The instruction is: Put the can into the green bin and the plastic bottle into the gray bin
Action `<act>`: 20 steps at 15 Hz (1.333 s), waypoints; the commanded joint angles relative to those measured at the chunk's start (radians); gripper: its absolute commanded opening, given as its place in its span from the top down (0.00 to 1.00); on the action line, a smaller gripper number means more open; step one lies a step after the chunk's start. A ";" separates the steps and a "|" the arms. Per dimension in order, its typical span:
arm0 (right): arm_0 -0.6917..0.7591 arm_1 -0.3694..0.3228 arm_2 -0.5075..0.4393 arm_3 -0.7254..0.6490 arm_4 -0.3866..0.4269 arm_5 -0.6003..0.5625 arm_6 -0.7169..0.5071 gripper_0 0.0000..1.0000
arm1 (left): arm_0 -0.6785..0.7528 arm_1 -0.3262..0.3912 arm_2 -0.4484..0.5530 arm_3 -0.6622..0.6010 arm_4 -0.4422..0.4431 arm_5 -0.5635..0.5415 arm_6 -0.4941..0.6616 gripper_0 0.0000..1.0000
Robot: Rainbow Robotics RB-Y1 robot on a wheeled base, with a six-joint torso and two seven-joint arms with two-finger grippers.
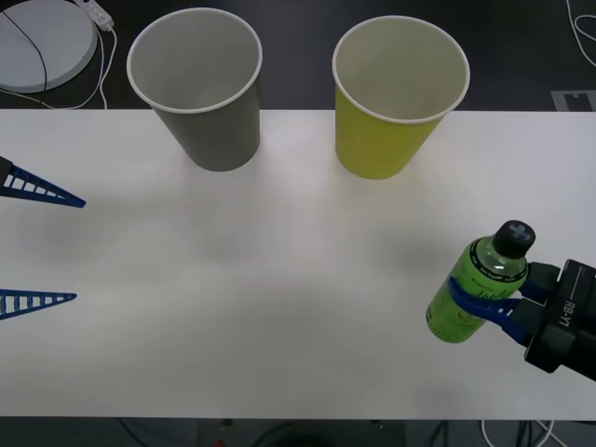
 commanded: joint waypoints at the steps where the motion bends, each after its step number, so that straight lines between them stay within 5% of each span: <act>1: 0.001 0.000 -0.055 -0.083 0.109 0.020 -0.155 1.00 | 0.000 0.000 0.000 0.000 0.000 0.000 0.000 0.00; 13: -0.111 0.002 -0.102 -0.395 0.614 0.037 -0.801 1.00 | 0.000 0.000 0.000 0.000 0.000 0.000 0.000 0.00; 20: -0.309 0.012 -0.093 -0.412 0.859 -0.144 -1.126 1.00 | 0.000 0.000 0.000 0.000 0.000 0.000 0.000 0.00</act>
